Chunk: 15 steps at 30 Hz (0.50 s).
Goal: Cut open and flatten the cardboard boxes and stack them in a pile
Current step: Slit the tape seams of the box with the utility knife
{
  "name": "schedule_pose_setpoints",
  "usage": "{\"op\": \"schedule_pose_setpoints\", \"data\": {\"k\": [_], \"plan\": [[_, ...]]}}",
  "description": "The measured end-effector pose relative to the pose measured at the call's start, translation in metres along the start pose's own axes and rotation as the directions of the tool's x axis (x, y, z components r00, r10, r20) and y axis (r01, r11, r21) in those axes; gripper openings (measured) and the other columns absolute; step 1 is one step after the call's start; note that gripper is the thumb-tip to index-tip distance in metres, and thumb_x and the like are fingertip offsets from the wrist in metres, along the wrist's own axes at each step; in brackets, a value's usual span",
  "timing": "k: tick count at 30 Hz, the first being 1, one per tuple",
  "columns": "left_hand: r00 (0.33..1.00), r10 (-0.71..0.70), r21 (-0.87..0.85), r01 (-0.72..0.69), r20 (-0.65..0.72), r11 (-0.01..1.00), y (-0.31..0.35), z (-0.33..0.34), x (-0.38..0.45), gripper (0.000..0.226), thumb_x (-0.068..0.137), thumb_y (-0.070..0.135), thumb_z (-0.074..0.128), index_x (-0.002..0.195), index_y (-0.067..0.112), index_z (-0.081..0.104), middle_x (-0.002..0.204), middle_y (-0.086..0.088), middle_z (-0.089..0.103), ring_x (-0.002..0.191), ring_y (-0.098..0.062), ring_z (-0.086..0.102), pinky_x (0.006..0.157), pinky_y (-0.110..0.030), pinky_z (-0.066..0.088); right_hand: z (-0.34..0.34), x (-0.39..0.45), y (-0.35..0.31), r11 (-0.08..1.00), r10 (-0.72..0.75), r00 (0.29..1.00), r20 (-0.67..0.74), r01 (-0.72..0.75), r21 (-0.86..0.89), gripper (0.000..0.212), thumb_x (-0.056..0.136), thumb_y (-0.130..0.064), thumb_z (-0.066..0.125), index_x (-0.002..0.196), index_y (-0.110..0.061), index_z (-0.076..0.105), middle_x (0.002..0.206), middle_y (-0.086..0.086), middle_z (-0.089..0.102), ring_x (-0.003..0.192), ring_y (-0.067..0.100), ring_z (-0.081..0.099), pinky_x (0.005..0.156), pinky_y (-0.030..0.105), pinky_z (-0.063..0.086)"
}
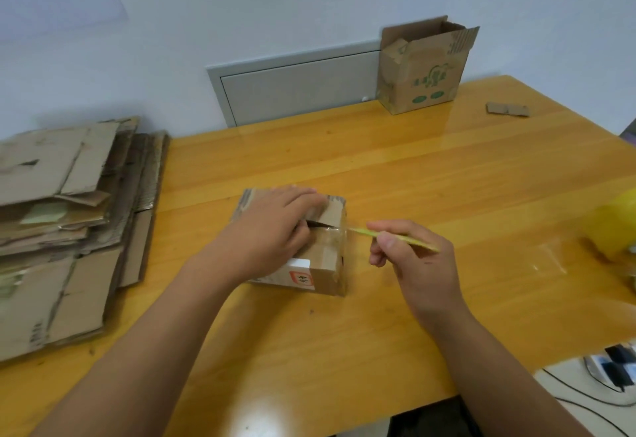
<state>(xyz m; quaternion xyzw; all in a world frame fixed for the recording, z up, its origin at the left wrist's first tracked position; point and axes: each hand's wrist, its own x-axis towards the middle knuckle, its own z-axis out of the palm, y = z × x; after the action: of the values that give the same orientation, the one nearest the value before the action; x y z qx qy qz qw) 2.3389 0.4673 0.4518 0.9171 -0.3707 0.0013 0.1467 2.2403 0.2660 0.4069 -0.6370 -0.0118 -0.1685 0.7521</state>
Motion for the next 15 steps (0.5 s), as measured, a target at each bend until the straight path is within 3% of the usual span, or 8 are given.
{"op": "schedule_pose_setpoints", "data": {"k": [3, 9, 15], "plan": [[1.000, -0.022, -0.032, 0.022, 0.007, 0.999, -0.003, 0.000, 0.000, 0.059, 0.088, 0.041, 0.031, 0.143, 0.025, 0.048, 0.150, 0.005, 0.043, 0.138, -0.011, 0.032, 0.114, -0.025, 0.020, 0.001, -0.002, -0.002, 0.991, 0.050, 0.993, 0.110, -0.036, -0.125, 0.013, 0.077, -0.039, 0.067, 0.085, -0.034, 0.078, 0.080, -0.008, 0.069, 0.074, 0.012, 0.065, 0.066, 0.021, 0.051], [0.984, -0.077, -0.091, 0.092, 0.163, 0.992, -0.005, -0.006, 0.004, 0.058, 0.091, 0.039, 0.041, 0.149, 0.036, 0.035, 0.156, 0.011, 0.027, 0.143, -0.011, 0.021, 0.118, -0.033, 0.017, 0.003, 0.000, -0.002, 0.972, 0.182, 0.982, 0.057, -0.171, -0.163, 0.022, 0.086, 0.001, 0.057, 0.074, -0.011, 0.071, 0.055, -0.001, 0.056, 0.053, 0.015, 0.052, 0.054, 0.028, 0.046], [0.991, -0.089, 0.085, 0.081, 0.102, 0.993, 0.003, -0.013, 0.008, 0.050, 0.096, 0.034, 0.050, 0.145, 0.030, 0.042, 0.148, 0.009, 0.042, 0.136, -0.014, 0.037, 0.111, -0.034, 0.028, 0.006, 0.001, -0.006, 0.968, 0.208, 0.978, 0.029, -0.202, -0.151, 0.027, 0.090, 0.007, 0.050, 0.073, -0.004, 0.067, 0.050, 0.002, 0.052, 0.045, 0.016, 0.047, 0.046, 0.026, 0.042]]}}
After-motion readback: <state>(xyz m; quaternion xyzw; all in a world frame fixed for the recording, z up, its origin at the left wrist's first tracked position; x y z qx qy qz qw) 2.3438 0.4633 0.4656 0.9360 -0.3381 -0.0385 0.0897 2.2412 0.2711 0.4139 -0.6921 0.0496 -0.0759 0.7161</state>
